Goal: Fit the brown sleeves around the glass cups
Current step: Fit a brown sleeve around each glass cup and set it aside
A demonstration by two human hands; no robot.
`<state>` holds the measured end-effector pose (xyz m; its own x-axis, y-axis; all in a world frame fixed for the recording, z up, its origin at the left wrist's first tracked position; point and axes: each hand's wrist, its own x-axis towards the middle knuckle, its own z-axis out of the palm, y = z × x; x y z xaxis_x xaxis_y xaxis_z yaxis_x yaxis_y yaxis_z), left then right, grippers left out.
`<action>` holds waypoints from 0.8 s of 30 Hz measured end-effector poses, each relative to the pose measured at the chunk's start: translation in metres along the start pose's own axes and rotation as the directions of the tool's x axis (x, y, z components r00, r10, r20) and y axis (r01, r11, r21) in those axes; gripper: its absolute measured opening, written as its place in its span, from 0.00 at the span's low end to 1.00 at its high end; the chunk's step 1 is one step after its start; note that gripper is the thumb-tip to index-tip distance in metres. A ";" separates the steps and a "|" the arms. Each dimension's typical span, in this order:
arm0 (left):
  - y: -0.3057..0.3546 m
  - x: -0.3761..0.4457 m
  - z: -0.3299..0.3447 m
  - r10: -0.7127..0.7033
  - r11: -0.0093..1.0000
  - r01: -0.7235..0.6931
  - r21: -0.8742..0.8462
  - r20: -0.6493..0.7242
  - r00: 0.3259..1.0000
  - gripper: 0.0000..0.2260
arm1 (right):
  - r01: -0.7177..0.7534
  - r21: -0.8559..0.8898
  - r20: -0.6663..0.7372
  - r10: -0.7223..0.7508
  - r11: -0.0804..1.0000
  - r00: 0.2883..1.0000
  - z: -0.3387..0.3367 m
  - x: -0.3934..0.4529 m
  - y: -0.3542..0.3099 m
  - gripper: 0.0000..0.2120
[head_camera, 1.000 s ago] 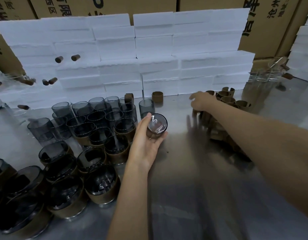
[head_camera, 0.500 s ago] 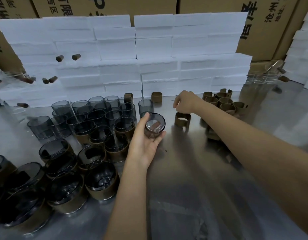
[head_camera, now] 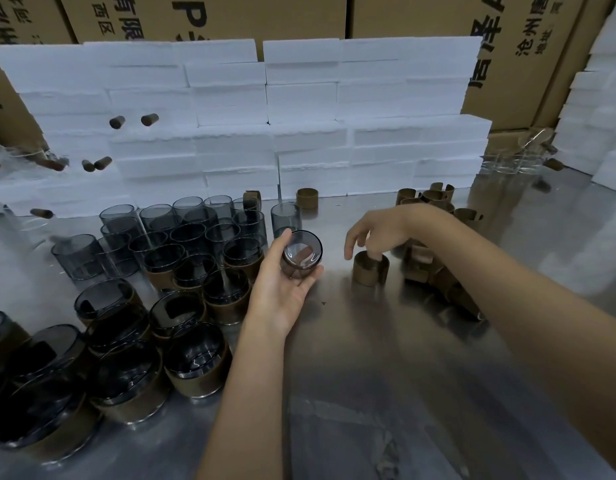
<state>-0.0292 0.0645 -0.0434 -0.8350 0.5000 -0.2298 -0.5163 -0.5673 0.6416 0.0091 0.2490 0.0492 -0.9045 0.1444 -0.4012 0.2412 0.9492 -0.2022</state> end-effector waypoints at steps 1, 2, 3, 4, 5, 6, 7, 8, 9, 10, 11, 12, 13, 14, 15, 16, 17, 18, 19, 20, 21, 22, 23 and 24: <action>0.000 0.000 0.000 0.002 1.000 -0.002 0.003 0.005 1.000 0.19 | 0.004 -0.015 0.016 -0.004 1.000 1.000 0.006 -0.001 -0.001 0.21; 0.000 -0.001 0.001 0.004 1.000 -0.004 0.008 0.010 1.000 0.17 | 0.013 -0.012 -0.003 -0.013 1.000 1.000 0.013 -0.001 -0.001 0.18; 0.000 -0.001 0.001 0.006 1.000 -0.006 0.016 0.014 1.000 0.15 | 0.023 0.001 -0.045 -0.023 1.000 0.999 0.018 -0.002 -0.001 0.15; 0.000 -0.002 0.001 0.010 1.000 -0.010 0.021 0.018 1.000 0.14 | 0.027 0.020 -0.096 -0.025 0.999 0.995 0.022 -0.003 0.000 0.12; 0.000 -0.002 0.001 0.019 1.000 -0.019 0.021 0.024 1.000 0.13 | 0.023 0.056 -0.151 -0.014 0.998 0.988 0.024 -0.005 0.001 0.10; 0.000 -0.002 0.001 0.035 0.999 -0.036 0.019 0.035 0.999 0.13 | 0.022 0.126 -0.217 0.006 0.992 0.976 0.025 -0.008 0.004 0.09; 0.000 -0.002 0.000 0.055 0.998 -0.056 0.026 0.049 0.997 0.14 | 0.043 0.231 -0.292 0.028 0.972 0.956 0.025 -0.013 0.006 0.07; -0.001 -0.001 0.000 0.077 0.996 -0.080 0.042 0.065 0.995 0.14 | 0.092 0.352 -0.370 0.049 0.931 0.928 0.026 -0.018 0.007 0.05; -0.002 -0.001 0.000 0.093 0.993 -0.099 0.068 0.076 0.993 0.14 | 0.162 0.466 -0.442 0.070 0.870 0.894 0.028 -0.024 0.005 0.04; -0.003 -0.001 0.001 0.101 0.989 -0.110 0.100 0.087 0.991 0.15 | 0.235 0.555 -0.497 0.092 0.798 0.863 0.031 -0.030 0.001 0.04; -0.005 -0.002 0.002 0.101 0.984 -0.114 0.139 0.099 0.990 0.18 | 0.295 0.617 -0.538 0.117 0.730 0.835 0.036 -0.034 -0.006 0.05; -0.006 -0.003 0.004 0.094 0.977 -0.116 0.182 0.122 0.988 0.22 | 0.336 0.649 -0.572 0.147 0.683 0.807 0.044 -0.037 -0.015 0.06; -0.006 -0.004 0.006 0.087 0.966 -0.120 0.227 0.154 0.984 0.25 | 0.352 0.657 -0.603 0.184 0.667 0.776 0.053 -0.038 -0.023 0.07; -0.006 -0.006 0.009 0.080 0.958 -0.128 0.257 0.190 0.978 0.28 | 0.350 0.649 -0.632 0.224 0.675 0.742 0.063 -0.037 -0.032 0.06; -0.006 -0.008 0.010 0.082 0.954 -0.139 0.266 0.215 0.973 0.30 | 0.338 0.642 -0.655 0.263 0.689 0.708 0.073 -0.036 -0.039 0.06; -0.007 -0.010 0.011 0.088 0.952 -0.150 0.267 0.231 0.969 0.32 | 0.328 0.636 -0.673 0.294 0.698 0.679 0.082 -0.034 -0.044 0.06; -0.008 -0.010 0.010 0.095 0.947 -0.162 0.276 0.241 0.966 0.35 | 0.318 0.628 -0.688 0.316 0.710 0.653 0.091 -0.033 -0.048 0.07; -0.009 -0.011 0.010 0.103 0.940 -0.177 0.291 0.253 0.962 0.37 | 0.306 0.613 -0.705 0.330 0.728 0.627 0.098 -0.030 -0.051 0.10; -0.011 -0.010 0.009 0.115 0.931 -0.195 0.308 0.261 0.959 0.36 | 0.289 0.594 -0.724 0.342 0.751 0.599 0.103 -0.028 -0.054 0.12; -0.012 -0.010 0.009 0.122 0.924 -0.206 0.321 0.263 0.957 0.33 | 0.271 0.581 -0.740 0.359 0.768 0.568 0.107 -0.026 -0.055 0.12; -0.013 -0.008 0.009 0.127 0.919 -0.213 0.332 0.262 0.957 0.30 | 0.261 0.579 -0.749 0.378 0.772 0.544 0.109 -0.024 -0.057 0.11; -0.014 -0.008 0.009 0.130 0.917 -0.215 0.337 0.257 0.958 0.27 | 0.262 0.587 -0.751 0.395 0.766 0.529 0.111 -0.023 -0.058 0.10; -0.015 -0.007 0.009 0.136 0.916 -0.217 0.338 0.247 0.959 0.23 | 0.277 0.601 -0.748 0.405 0.749 0.526 0.111 -0.022 -0.058 0.09; -0.015 -0.006 0.009 0.141 0.918 -0.217 0.333 0.237 0.961 0.19 | 0.306 0.620 -0.740 0.408 0.722 0.535 0.112 -0.021 -0.057 0.10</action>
<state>-0.0148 0.0758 -0.0451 -0.8303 0.5557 0.0431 -0.2296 -0.4114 0.8821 0.0540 0.1609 -0.0306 -0.6454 0.6718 0.3635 0.1154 0.5561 -0.8230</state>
